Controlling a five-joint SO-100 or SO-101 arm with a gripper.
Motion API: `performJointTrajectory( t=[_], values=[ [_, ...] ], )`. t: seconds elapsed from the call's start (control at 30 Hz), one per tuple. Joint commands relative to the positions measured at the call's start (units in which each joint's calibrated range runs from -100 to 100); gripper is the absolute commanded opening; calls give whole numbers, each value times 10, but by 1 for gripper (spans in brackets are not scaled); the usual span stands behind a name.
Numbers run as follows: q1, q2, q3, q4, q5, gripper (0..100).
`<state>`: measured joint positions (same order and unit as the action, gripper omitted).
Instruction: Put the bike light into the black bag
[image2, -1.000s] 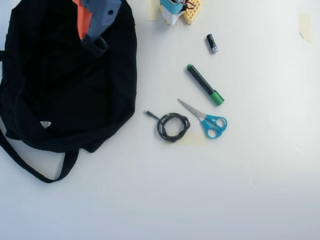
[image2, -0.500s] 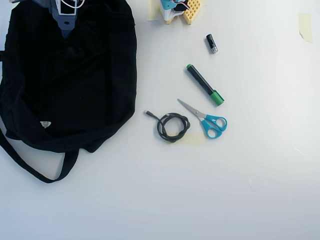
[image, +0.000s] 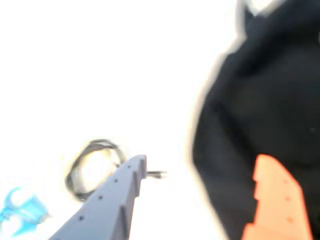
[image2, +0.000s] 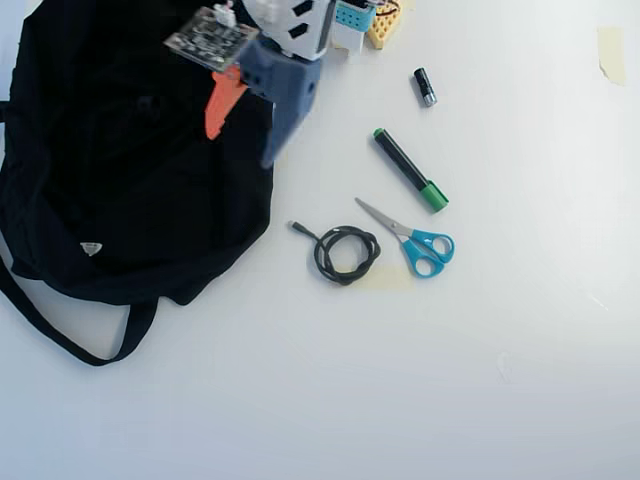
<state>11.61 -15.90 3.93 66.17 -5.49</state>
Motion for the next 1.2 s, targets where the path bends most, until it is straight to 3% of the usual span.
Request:
performJointTrajectory(
  t=[0.0,0.03,0.5,0.7,0.9,1.07,1.17],
  values=[
    [-98,-56,-29,-10,-1,12],
    [-121,-92,-5,-3,-1,2],
    [-179,-381,379,39,-12,2],
    [-200,-474,559,27,53,2],
    [-193,-610,701,-5,26,2],
    [-195,-810,843,8,26,2],
    [-195,-840,892,37,26,2]
  ],
)
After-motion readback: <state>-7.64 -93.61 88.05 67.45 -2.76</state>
